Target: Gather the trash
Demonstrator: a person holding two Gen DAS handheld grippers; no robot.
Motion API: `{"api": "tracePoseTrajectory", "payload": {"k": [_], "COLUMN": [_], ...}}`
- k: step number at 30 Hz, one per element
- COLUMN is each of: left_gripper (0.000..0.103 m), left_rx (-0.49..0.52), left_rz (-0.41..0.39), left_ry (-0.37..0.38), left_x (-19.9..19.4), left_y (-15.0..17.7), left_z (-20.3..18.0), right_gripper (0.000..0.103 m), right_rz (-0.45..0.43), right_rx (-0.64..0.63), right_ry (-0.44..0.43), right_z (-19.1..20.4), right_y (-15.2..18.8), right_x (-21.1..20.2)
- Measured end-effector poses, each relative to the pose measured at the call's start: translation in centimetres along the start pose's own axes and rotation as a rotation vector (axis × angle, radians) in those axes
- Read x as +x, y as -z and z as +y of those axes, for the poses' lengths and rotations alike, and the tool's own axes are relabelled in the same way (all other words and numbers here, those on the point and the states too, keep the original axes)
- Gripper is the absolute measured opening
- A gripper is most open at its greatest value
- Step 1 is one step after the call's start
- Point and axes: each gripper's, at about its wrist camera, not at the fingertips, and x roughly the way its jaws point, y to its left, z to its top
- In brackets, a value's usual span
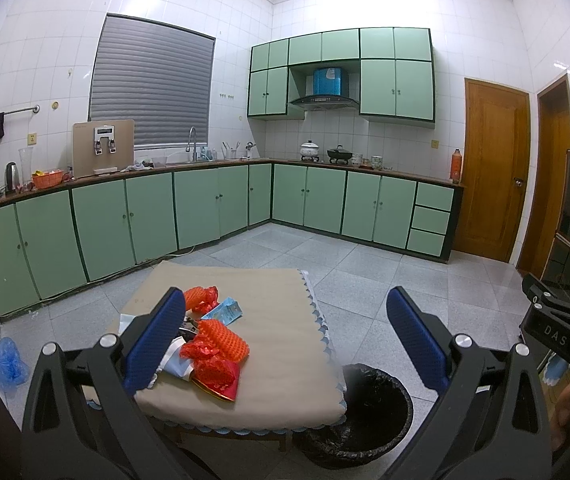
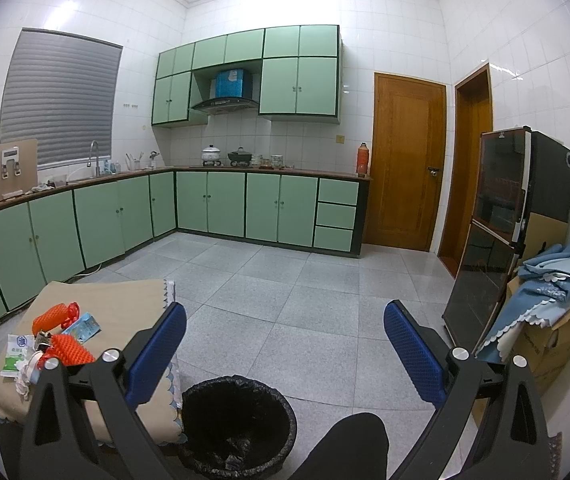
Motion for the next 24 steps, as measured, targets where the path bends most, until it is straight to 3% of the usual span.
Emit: {"api": "tracePoseTrajectory", "payload": {"k": [24], "left_gripper": [0.097], "left_rx": [0.000], "left_rz": [0.003], "left_ry": [-0.010], "left_x": [0.4], "left_y": [0.2], "left_z": [0.6], "right_gripper": [0.097], "right_rz": [-0.004], "right_rx": [-0.022], "right_ry": [-0.017], "right_z": [1.1], "right_y": [-0.4], "right_x": [0.0]}}
